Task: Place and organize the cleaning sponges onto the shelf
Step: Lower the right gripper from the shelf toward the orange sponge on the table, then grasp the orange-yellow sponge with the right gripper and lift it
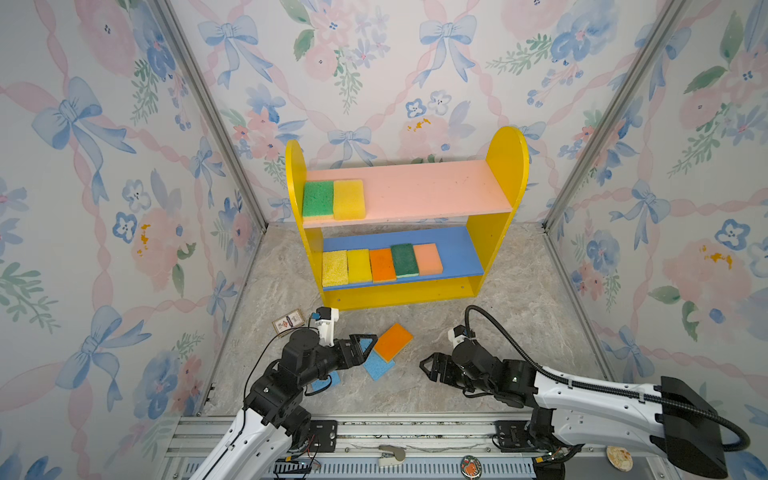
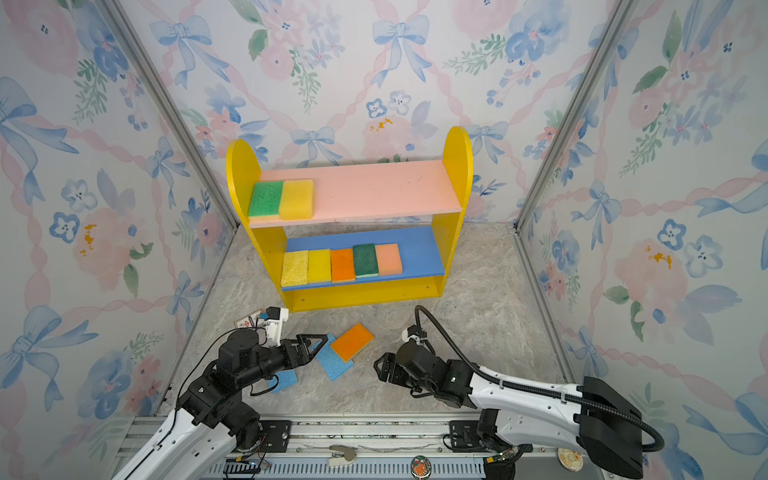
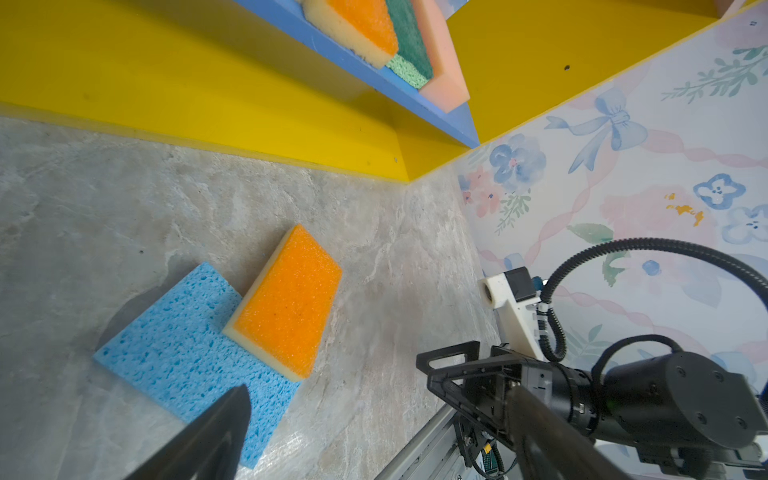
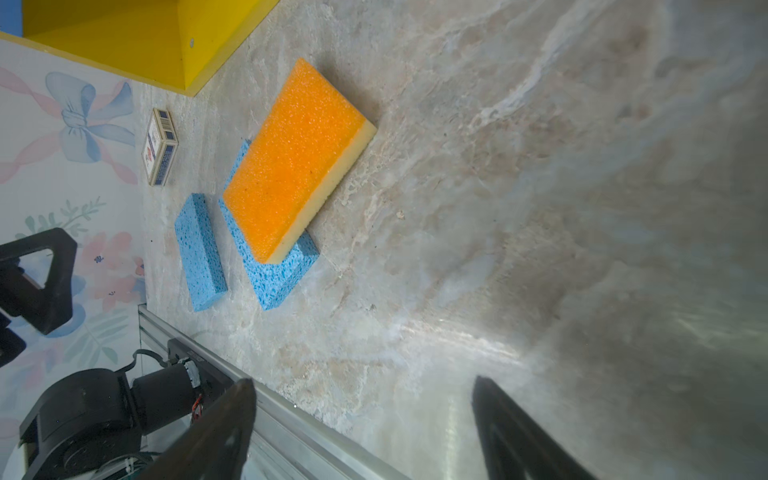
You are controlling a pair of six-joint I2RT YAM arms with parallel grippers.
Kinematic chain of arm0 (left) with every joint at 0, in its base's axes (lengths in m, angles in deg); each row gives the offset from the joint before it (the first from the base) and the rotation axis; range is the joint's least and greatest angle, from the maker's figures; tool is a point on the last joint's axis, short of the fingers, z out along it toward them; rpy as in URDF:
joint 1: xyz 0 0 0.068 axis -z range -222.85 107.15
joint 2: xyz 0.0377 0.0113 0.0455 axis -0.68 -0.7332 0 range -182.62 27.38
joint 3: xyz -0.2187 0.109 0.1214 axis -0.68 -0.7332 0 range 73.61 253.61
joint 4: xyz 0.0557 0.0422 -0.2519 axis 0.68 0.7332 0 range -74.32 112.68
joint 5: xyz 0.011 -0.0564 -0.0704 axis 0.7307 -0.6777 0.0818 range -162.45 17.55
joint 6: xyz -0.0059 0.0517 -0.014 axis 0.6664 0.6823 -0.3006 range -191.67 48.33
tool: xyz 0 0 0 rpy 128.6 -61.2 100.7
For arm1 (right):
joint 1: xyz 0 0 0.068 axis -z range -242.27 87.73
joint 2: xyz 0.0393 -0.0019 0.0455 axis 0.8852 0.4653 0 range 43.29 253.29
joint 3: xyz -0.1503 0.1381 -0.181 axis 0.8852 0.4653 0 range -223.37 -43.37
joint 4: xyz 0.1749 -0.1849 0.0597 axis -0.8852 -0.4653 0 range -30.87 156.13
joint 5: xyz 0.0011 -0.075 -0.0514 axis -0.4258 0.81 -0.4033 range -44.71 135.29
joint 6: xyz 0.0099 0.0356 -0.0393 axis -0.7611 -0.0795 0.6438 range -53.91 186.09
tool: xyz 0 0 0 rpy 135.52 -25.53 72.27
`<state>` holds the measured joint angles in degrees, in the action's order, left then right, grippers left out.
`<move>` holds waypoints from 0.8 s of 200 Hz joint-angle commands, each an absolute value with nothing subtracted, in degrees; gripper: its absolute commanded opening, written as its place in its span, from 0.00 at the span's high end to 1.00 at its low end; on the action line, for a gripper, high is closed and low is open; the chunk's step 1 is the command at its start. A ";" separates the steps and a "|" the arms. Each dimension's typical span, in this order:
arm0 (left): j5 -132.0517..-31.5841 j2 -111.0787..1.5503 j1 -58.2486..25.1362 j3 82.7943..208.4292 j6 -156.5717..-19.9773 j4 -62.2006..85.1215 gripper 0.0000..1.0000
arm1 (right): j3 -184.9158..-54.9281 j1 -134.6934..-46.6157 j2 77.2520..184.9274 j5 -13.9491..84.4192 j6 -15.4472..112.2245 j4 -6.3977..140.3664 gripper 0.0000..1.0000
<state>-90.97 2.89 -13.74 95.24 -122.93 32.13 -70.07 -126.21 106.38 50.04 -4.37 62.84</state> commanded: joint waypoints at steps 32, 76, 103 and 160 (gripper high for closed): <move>-91.92 4.22 -14.10 94.44 -122.91 30.27 0.02 | -68.89 -127.05 119.80 48.02 -11.69 87.66 0.20; -91.94 4.66 -14.10 94.92 -122.48 30.27 0.02 | -68.42 -127.05 131.16 46.67 -16.29 100.49 0.27; -91.88 4.88 -14.06 95.10 -122.29 30.28 0.02 | -66.94 -127.07 139.06 46.51 -21.14 111.48 0.35; -91.61 5.24 -14.19 95.31 -121.96 30.36 0.02 | -66.32 -127.29 152.14 49.97 -28.44 123.66 0.39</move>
